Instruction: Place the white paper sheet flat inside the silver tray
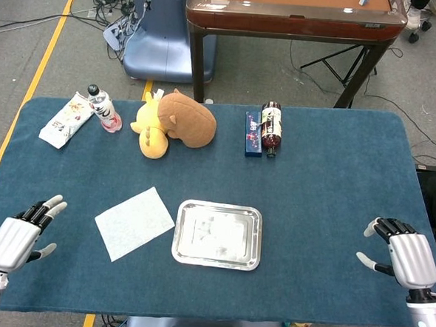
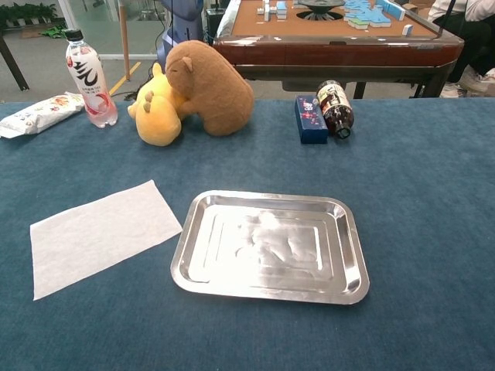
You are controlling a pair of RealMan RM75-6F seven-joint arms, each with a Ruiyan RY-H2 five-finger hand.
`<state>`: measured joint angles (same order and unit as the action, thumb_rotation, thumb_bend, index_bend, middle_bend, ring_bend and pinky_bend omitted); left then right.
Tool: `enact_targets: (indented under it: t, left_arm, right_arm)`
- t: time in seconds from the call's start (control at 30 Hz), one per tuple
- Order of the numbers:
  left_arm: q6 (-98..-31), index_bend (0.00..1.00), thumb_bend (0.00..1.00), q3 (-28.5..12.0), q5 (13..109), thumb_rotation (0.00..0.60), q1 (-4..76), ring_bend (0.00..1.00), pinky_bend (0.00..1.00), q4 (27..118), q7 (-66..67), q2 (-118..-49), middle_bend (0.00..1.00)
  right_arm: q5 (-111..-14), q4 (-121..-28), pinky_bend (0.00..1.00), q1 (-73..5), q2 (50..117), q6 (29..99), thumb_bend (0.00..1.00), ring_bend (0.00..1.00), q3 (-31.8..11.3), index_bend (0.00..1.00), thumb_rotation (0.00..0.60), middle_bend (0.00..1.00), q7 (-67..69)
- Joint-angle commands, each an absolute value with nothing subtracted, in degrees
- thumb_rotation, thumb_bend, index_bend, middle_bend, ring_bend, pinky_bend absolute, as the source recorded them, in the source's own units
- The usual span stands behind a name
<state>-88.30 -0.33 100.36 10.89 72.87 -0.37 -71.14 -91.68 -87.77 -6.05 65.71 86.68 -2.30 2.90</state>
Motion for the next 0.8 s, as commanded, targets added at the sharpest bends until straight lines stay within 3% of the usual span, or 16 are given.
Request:
enact_targets:
  t: [0.03, 0.13, 0.47, 0.63, 0.8]
  left_arm:
    - [-90.29, 0.13, 0.11, 0.35, 104.84, 0.600, 14.07, 0.28, 0.56, 65.44, -6.73, -72.84, 0.13]
    - [-93.48, 0.13, 0.11, 0.56, 107.79, 0.600, 15.95, 0.35, 0.62, 56.94, -10.69, -75.58, 0.17]
    - [-100.89, 0.14, 0.08, 3.26, 112.84, 0.600, 19.91, 0.51, 0.70, 35.83, -17.75, -83.76, 0.44]
    - [-99.60, 0.15, 0.05, 5.45, 112.96, 0.600, 20.30, 0.63, 0.81, 32.06, -19.32, -85.45, 0.63]
    - [-96.36, 0.16, 0.05, 7.51, 112.37, 0.600, 20.30, 0.71, 0.88, 33.60, -18.42, -85.75, 0.76]
  right_arm:
    - [-91.57, -87.73, 0.43, -6.18, 65.89, 86.43, 0.06, 0.34, -2.33, 0.50, 0.600, 0.43, 2.63]
    - [-91.50, -87.59, 0.43, -6.43, 66.13, 85.81, 0.06, 0.34, -2.22, 0.50, 0.600, 0.43, 2.21]
    - [-91.10, -87.58, 0.46, -6.78, 66.30, 84.95, 0.06, 0.34, -2.18, 0.50, 0.600, 0.43, 1.94]
    - [-90.93, -87.51, 0.47, -6.88, 66.29, 84.82, 0.06, 0.34, -2.26, 0.50, 0.600, 0.43, 2.11]
    - [-91.08, -87.51, 0.47, -6.89, 66.26, 84.88, 0.06, 0.34, -2.17, 0.50, 0.600, 0.43, 2.28]
